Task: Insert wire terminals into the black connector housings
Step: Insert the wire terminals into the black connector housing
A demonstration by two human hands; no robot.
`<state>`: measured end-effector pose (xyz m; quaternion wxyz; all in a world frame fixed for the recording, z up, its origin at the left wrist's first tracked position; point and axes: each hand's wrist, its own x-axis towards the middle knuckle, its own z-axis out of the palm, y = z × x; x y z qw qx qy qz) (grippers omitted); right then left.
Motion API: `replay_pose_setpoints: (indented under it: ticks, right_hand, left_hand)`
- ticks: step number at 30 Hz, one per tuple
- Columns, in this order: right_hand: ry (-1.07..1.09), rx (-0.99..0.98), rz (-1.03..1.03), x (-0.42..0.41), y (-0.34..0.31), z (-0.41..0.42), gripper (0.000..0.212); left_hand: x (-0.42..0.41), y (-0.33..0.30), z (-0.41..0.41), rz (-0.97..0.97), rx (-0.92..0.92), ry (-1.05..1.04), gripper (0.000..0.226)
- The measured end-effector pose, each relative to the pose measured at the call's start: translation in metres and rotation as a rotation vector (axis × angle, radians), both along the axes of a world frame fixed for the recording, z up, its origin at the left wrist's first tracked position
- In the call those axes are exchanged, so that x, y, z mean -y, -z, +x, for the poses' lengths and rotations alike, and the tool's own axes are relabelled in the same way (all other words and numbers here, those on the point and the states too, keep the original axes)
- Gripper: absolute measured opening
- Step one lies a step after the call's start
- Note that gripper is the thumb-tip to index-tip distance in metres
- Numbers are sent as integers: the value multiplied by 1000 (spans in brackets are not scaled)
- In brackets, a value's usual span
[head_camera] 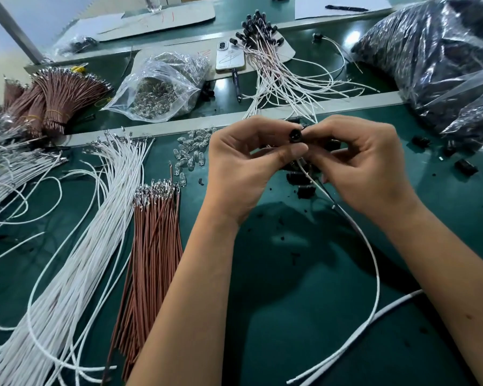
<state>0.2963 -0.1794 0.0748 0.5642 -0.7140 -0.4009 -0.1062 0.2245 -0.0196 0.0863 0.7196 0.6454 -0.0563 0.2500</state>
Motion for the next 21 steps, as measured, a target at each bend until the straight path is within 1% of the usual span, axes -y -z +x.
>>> replay_pose_setpoints:
  ticks: [3,7,12,21]
  right_hand:
    - [30,80,-15,1,0,0,15]
    - [41,106,-18,2,0,0,15]
    - [52,163,0,3,-3,0,14]
    - [49,159,40,5,-3,-1,17]
  left_hand:
    - [1,-1,-1,21,17,17,34]
    - [2,-3,-1,17,38,32,37]
    - [3,-3,-1,12,29,54,35]
    - [4,-4,-2,4,14,74,35]
